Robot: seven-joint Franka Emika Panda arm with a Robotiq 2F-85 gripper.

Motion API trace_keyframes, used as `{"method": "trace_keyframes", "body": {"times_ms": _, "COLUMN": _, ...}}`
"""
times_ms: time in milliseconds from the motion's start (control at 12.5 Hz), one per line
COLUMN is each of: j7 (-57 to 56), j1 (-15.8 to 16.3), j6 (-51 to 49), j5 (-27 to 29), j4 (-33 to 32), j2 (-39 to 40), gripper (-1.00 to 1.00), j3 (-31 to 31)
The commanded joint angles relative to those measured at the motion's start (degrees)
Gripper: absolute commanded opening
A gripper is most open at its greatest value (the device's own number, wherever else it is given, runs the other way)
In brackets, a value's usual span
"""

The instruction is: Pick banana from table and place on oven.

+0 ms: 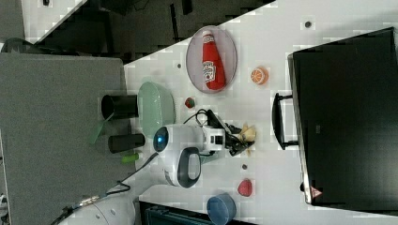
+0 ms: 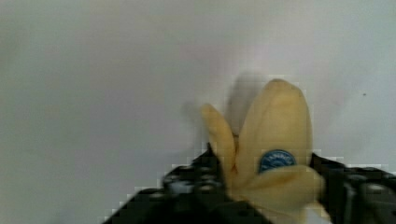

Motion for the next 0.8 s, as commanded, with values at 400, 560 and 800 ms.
{"method": "trace_keyframes", "body": {"times_ms": 400, "j7": 2.4, "j1": -0.5, "j6": 0.1, "j5": 0.7, "j4": 0.7, "j2": -4.5, "gripper": -0.64, "j3": 0.0}}
{"method": "trace_keyframes", "body": {"times_ms": 560, "j7": 2.4, "j1": -0.5, "j6": -0.1, "j5": 0.7, "j4": 0.9, "j2": -8.1, "gripper": -0.64, "j3": 0.4}}
{"method": "trace_keyframes", "body": {"times_ms": 800, "j7": 2.4, "j1": -0.4, "j6": -6.7, "j5": 0.7, "j4": 1.6, "j2": -18.6, "gripper": -0.64, "j3": 0.7}}
